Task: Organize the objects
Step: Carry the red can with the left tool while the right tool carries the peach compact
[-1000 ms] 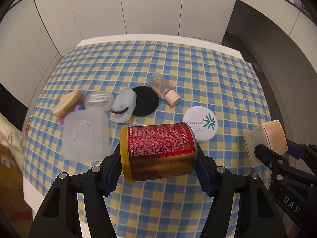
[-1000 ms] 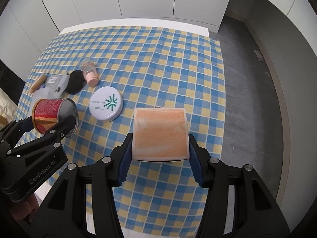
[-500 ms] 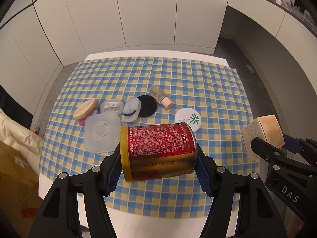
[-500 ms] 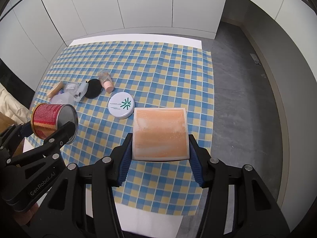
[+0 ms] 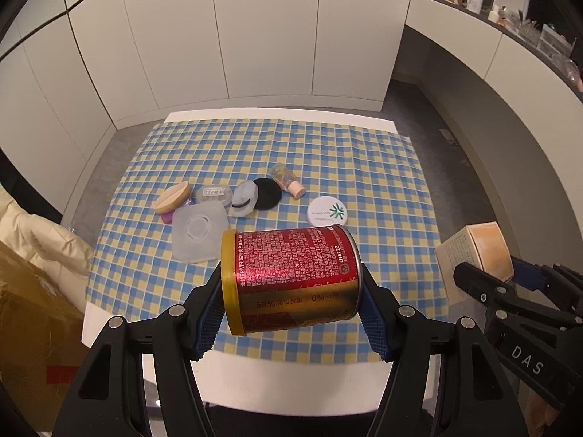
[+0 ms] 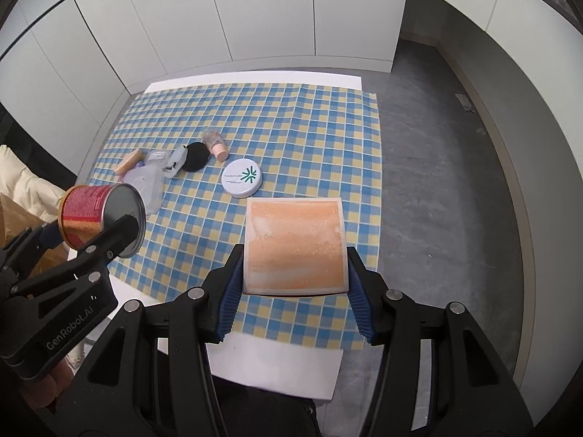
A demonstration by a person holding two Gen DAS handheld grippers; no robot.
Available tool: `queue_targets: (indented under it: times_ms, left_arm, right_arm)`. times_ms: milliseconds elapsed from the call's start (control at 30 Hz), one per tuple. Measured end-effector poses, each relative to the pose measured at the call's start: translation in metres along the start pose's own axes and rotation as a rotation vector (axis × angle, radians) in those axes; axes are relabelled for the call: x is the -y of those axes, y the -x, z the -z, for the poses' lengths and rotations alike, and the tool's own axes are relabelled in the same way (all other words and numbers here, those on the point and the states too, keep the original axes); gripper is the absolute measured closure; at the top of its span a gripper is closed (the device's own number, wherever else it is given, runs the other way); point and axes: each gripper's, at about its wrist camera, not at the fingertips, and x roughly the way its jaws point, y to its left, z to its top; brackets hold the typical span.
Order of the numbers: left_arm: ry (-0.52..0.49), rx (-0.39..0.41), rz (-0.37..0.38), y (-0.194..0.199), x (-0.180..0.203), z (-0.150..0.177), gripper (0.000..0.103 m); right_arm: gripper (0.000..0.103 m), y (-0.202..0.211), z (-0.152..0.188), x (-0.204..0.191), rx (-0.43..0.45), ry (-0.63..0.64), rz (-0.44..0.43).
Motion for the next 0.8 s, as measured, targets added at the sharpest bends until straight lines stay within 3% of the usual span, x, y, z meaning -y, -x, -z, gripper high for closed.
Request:
queue_targets:
  times_ms: [300, 533, 800]
  left_arm:
    - [-0.025, 0.034, -0.005, 0.032, 0.003, 0.008, 0.037]
    - [-0.036, 0.07, 0.013, 0.052, 0.003, 0.016, 0.037]
    - [0.005, 0.089, 0.042, 0.062, -0.004, 0.02, 0.037]
  right_arm:
    - [0.049, 0.042, 0.015, -0.004, 0.038, 0.03, 0.044]
    - [0.049, 0.066, 0.023, -0.006, 0.079, 0.047, 0.016]
    - [0.049, 0.069, 0.031, -0.013, 0.11, 0.109, 0.027]
